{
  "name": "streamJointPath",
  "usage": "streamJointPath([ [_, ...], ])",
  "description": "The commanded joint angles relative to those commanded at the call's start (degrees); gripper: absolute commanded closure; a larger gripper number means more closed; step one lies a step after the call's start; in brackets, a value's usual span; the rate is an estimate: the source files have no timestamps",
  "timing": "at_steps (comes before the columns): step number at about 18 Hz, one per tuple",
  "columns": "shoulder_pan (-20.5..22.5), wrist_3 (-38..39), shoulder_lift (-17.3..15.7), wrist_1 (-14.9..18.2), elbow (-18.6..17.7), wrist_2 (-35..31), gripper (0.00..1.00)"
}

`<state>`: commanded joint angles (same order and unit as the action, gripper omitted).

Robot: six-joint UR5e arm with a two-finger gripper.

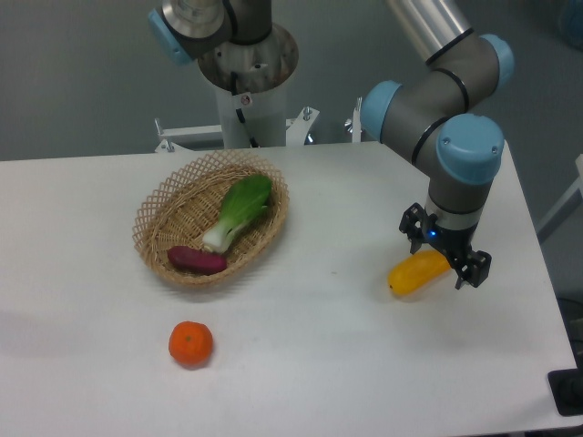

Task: Pick up the sweet potato from the basket
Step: 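Move the open gripper from beside the yellow mango over the basket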

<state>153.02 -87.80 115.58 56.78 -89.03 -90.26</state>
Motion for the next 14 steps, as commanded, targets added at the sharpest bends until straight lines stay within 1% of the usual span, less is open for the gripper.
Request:
streamJointPath([
  [8,-0.70,0.88,-0.26,-0.09,-0.26,0.44,0.00],
  [9,-1.14,1.31,-0.44,0.00,-0.61,0.53,0.00],
  [10,-2.10,4.02,-0.70,-0.09,-1.31,0.53,0.00],
  [12,-3.42,4.39,-1.49,-0.09,-1.75,0.53,0.00],
  [14,-5.09,4.48,-2.28,-0.26,-2.98,0.53,0.00],
])
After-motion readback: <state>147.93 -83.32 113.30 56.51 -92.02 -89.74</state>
